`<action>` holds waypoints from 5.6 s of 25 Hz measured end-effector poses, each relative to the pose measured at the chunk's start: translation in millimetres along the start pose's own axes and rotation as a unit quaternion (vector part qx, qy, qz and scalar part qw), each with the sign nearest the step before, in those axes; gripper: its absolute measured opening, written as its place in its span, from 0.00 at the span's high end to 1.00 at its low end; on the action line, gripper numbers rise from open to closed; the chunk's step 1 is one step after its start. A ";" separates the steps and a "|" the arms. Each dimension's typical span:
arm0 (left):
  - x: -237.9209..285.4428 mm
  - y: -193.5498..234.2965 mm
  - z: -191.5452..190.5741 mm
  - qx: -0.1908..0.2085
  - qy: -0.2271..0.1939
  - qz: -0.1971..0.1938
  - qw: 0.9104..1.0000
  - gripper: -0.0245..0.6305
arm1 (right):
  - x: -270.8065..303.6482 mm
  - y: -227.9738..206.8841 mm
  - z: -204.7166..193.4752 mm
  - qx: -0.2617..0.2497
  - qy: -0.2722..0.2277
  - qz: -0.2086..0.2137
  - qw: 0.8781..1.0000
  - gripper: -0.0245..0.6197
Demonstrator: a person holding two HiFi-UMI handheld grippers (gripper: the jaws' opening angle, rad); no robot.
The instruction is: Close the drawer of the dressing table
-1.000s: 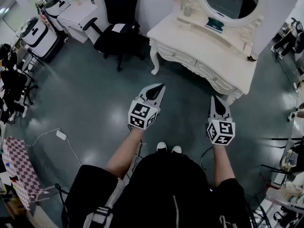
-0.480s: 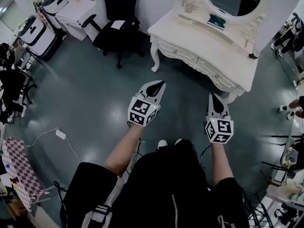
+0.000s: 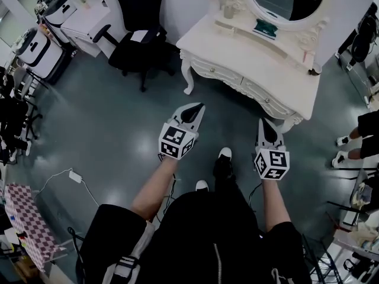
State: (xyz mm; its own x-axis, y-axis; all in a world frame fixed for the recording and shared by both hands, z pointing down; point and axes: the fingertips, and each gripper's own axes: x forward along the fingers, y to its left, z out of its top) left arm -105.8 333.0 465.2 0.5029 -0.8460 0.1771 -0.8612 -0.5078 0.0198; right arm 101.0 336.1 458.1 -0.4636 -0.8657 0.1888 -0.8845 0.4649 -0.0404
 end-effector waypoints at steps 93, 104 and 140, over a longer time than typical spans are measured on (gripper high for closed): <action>548.1 316.0 0.7 -0.034 0.107 -0.087 0.990 0.96 | 537.2 -268.3 55.6 0.049 0.075 -0.070 0.994 0.96; 539.3 338.9 -81.7 -0.067 0.182 -0.038 0.980 0.71 | 533.2 -275.1 38.7 0.057 0.097 -0.076 0.991 0.96; 574.6 366.3 -139.1 -0.231 0.217 -0.002 0.948 0.81 | 511.1 -314.8 31.7 0.078 0.101 -0.135 0.983 0.96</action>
State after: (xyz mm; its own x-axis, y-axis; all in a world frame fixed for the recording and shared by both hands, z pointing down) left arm -142.6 -316.5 711.1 0.5156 -0.6458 0.5631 -0.8496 -0.3005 0.4334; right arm 140.8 -258.6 536.2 -0.2054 -0.8913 0.4042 -0.9783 0.1760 -0.1090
